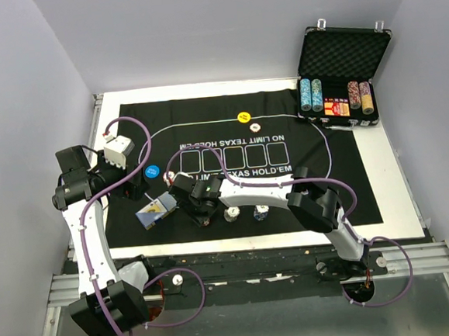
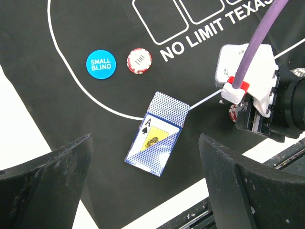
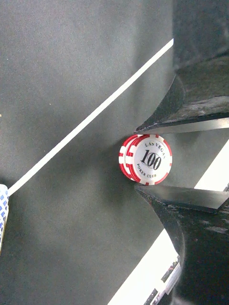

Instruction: Distribute texas hold em gaming equipment

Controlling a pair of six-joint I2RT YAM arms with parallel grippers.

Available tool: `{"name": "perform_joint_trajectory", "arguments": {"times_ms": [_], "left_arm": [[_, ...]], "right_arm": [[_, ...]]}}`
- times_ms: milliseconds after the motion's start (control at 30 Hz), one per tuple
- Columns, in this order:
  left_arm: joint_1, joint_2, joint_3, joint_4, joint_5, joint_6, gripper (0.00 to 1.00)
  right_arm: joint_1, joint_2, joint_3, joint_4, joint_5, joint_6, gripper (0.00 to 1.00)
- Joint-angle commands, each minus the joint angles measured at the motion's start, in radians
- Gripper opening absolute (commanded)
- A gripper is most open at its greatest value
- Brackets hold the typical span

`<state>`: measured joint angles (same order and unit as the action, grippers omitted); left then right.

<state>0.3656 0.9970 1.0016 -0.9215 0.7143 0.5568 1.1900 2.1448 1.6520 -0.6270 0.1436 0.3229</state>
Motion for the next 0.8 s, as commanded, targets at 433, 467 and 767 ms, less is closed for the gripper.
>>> {"name": "perform_joint_trajectory", "arguments": {"times_ms": [433, 467, 767], "left_arm": [[0.013, -0.012, 0.008, -0.008, 0.005, 0.018, 0.99], [0.012, -0.011, 0.009, -0.008, 0.007, 0.017, 0.99], [0.015, -0.006, 0.019, -0.011, 0.007, 0.018, 0.99]], "right_arm": [[-0.001, 0.058, 0.028, -0.030, 0.024, -0.028, 0.49], [0.002, 0.058, 0.029, -0.030, 0.019, -0.028, 0.49], [0.000, 0.086, 0.042, -0.034, 0.014, -0.041, 0.52]]}}
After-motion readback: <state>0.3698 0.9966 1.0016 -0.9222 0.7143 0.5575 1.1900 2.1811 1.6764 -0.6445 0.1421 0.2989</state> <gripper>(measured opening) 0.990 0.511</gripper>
